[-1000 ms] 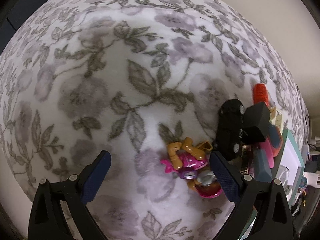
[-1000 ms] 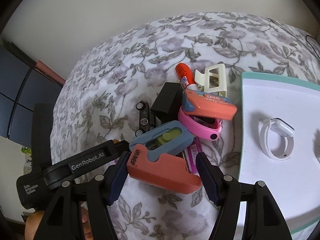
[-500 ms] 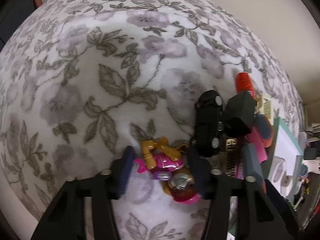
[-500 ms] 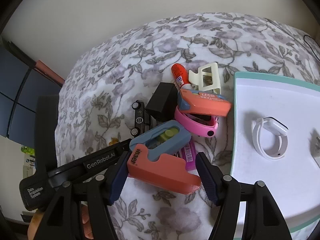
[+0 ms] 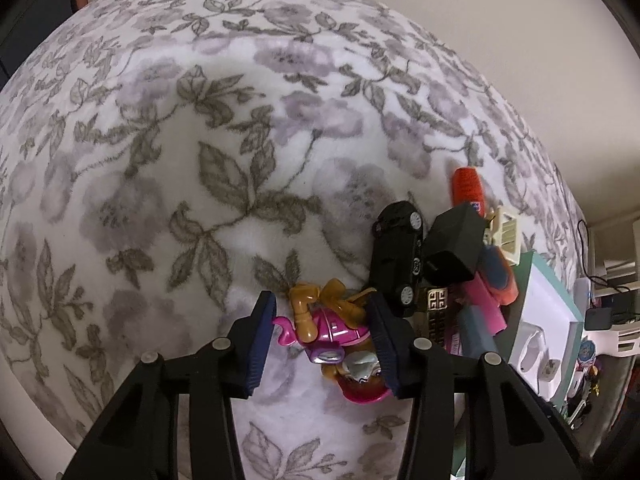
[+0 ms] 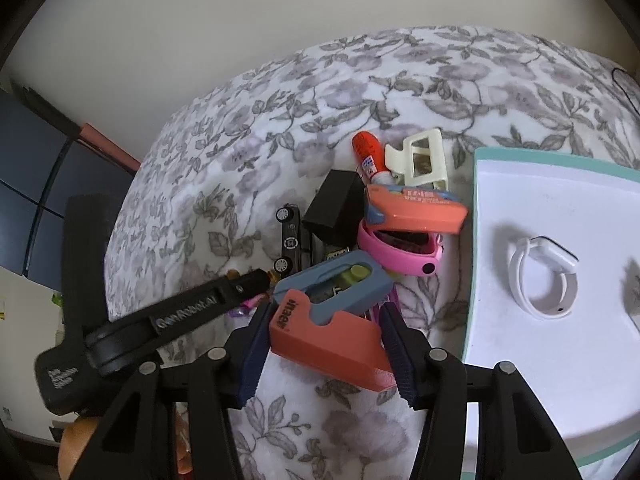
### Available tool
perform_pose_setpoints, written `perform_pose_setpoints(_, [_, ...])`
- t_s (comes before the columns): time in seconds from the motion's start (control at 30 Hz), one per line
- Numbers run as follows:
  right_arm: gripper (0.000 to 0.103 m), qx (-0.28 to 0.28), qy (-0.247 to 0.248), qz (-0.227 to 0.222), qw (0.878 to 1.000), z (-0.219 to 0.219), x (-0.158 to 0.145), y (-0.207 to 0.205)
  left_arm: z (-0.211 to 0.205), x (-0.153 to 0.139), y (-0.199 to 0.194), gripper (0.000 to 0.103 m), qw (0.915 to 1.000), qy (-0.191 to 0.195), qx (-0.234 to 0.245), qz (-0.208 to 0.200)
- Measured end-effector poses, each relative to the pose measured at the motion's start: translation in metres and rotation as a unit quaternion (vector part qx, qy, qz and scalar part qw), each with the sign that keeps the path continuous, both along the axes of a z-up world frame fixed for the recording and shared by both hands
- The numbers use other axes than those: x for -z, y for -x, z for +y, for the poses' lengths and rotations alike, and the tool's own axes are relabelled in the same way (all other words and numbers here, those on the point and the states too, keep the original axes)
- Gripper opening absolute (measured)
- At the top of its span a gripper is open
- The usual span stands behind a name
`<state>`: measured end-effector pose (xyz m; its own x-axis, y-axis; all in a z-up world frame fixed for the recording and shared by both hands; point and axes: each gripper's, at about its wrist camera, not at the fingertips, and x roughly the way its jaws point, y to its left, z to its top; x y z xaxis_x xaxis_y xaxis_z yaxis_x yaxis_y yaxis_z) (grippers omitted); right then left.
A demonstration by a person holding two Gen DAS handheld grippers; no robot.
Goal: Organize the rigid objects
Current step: 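Carry the figurine with the left tool while the right tool carries the stapler over the tray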
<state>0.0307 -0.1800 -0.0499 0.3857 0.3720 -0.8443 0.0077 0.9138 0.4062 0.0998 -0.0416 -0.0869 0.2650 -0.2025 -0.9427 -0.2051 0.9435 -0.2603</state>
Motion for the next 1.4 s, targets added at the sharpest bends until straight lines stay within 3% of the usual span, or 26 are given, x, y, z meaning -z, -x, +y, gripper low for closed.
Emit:
perform_pose_setpoints(0.3, [0.057,0.009,-0.022,-0.008,1.0,-0.008,-0.011,0.003,0.034,-0.019,-0.003,0.048,0.999,0.008,-0.024,-0.035])
perform_pose_setpoints(0.67, [0.056,0.017,-0.036,-0.05,0.998,-0.013,-0.047,0.014,0.049,-0.069,0.019,0.048,0.9947,0.019,-0.027,-0.097])
perform_pose_setpoints(1.2, [0.056,0.018,-0.045,-0.061,0.997,-0.022,-0.056,0.02,0.046,-0.08,0.026,0.048,0.9934,0.019,-0.023,-0.11])
perform_pose_setpoints(1.4, [0.056,0.033,-0.016,-0.043,0.998,-0.029,-0.045,0.019,0.033,-0.082,0.027,0.048,0.9936,0.02,-0.008,-0.11])
